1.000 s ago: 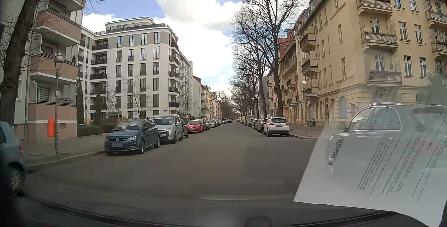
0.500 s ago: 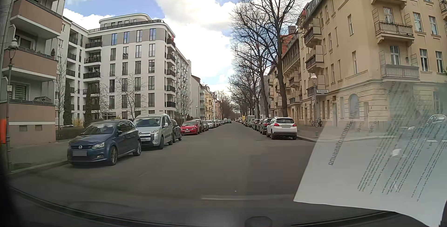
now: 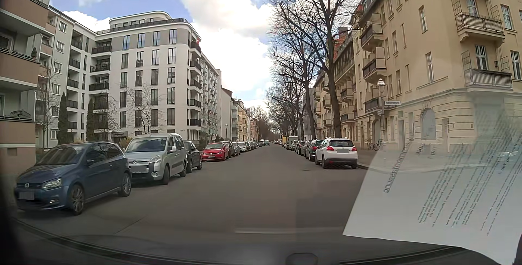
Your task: Follow the waypoints while adhering to traffic rules and regulations
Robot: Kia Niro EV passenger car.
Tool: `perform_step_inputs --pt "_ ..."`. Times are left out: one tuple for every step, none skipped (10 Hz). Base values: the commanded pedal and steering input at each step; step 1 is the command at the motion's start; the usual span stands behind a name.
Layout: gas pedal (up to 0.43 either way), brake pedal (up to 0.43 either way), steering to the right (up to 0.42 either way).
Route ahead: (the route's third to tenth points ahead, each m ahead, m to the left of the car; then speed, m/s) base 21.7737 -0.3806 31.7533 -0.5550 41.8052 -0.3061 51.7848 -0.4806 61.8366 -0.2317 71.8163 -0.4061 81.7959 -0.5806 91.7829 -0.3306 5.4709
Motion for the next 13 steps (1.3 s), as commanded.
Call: perform_step_inputs --pt "0.067 0.03 0.004" --pt "0.157 0.03 0.003" --pt "0.169 0.03 0.0" --pt "0.169 0.03 -0.002" --pt "0.169 0.03 -0.005" --pt "0.177 0.03 -0.008" --pt "0.177 0.03 -0.009" --pt "0.177 0.03 -0.009" --pt "0.177 0.03 -0.008" --pt "0.177 0.03 -0.009" --pt "0.177 0.03 -0.009" --pt "0.177 0.03 -0.006" --pt "0.177 0.03 -0.004"
